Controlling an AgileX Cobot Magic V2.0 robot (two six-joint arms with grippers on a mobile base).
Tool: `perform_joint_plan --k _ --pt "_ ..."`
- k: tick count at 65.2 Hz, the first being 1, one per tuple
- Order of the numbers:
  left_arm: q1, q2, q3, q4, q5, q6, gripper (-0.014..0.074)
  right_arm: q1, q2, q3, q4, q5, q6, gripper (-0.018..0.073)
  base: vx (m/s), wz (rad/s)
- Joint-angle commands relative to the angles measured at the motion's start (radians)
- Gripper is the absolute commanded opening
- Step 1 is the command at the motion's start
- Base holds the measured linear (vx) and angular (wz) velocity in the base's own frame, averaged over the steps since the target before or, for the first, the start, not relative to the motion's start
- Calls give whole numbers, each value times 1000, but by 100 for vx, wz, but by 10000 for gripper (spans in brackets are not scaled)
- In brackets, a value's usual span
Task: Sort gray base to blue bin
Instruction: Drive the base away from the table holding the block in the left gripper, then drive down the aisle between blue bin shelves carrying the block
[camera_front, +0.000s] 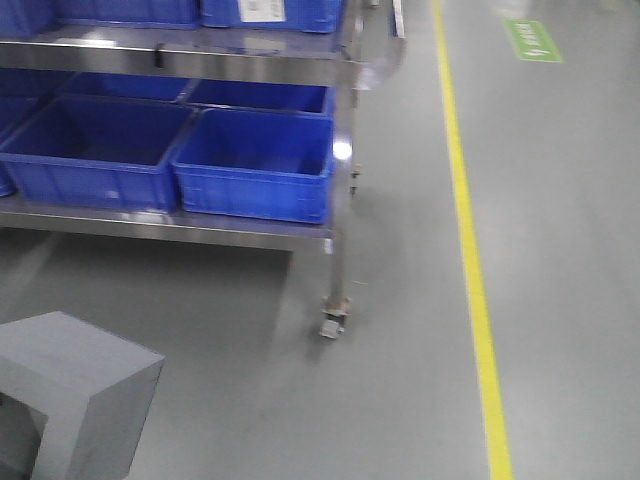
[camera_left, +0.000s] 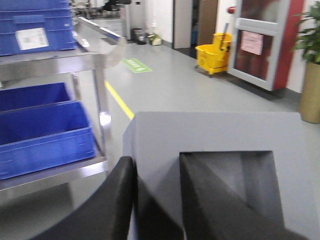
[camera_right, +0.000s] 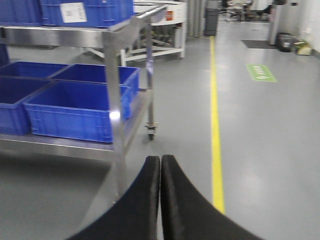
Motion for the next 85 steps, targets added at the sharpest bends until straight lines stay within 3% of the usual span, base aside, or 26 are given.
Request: perform_joint_plan --k 1,85 --pt "-5 8 -30 -16 -104 -5 -6 -5 -11 14 -6 -75 -5 -9 35 52" --pt "-5 8 -30 -17 -104 -5 -6 -5 -11 14 -6 -75 -5 -9 28 86"
